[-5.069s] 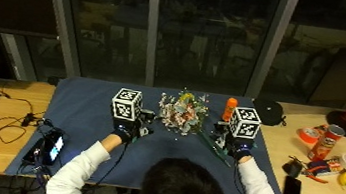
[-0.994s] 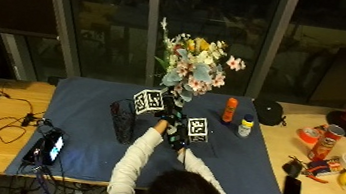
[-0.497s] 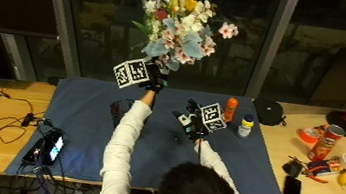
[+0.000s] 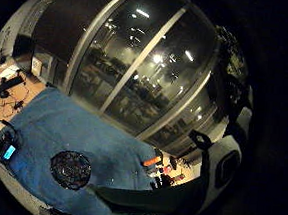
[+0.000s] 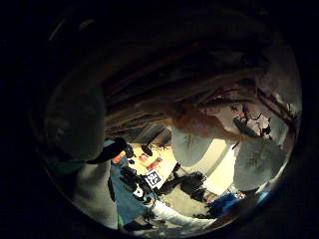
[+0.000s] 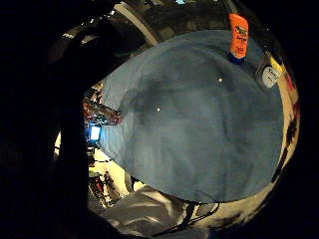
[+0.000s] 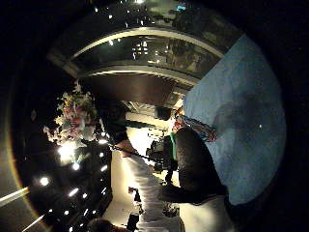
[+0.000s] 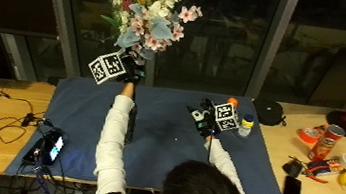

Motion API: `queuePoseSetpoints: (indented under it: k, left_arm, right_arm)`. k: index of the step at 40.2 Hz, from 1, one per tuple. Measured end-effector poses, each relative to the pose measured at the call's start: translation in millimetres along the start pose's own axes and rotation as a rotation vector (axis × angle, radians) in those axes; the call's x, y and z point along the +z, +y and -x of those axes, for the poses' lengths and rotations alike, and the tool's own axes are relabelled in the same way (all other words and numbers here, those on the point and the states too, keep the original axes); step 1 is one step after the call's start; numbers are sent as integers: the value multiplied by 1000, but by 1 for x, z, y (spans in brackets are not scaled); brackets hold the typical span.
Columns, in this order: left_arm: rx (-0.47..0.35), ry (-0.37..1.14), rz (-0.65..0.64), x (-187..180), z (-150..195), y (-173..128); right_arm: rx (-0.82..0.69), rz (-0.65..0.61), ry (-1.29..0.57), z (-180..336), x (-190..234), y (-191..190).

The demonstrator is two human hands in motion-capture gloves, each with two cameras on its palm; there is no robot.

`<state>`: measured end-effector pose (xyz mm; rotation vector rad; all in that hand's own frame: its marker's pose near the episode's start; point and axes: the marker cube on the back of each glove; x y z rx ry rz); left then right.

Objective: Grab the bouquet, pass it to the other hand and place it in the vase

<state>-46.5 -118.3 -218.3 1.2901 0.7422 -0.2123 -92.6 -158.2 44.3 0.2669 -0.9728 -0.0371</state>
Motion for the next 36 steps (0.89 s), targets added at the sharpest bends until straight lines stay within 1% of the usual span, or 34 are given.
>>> queuePoseSetpoints:
  k: [8,11,13,15,17,19,20,22,24,26,28,31,36]
  left_arm:
    - [-12,-6,-16,0,32,4]
    - [-16,15,1,1,46,8]
    - [-36,28,39,3,59,15]
    - [-82,26,139,4,80,30]
    - [-146,4,325,4,110,56]
    - [-212,-35,534,2,149,88]
    - [-247,-57,617,0,171,105]
    - [-313,-101,728,-9,210,138]
    - [-362,-136,787,-23,237,166]
    - [-388,-161,808,-36,254,185]
    - [-392,-178,805,-45,265,195]
    - [-377,-193,788,-56,267,201]
    - [-345,-177,780,-67,263,199]
  right_arm:
    - [16,-45,71,-15,-1,-3]
    - [32,-50,90,-21,0,-3]
    - [39,-51,103,-15,-3,5]
    - [46,-45,116,-6,-7,17]
    - [64,-22,124,-7,-10,26]
    - [80,15,121,-14,-14,33]
    - [71,38,105,-18,-16,36]
    - [14,94,35,-25,-20,43]
    - [-22,121,-6,-35,-25,47]
    - [30,85,49,-52,-31,48]
    - [99,60,97,-66,-34,48]
    - [148,81,87,-77,-34,51]
    - [151,107,57,-87,-31,47]
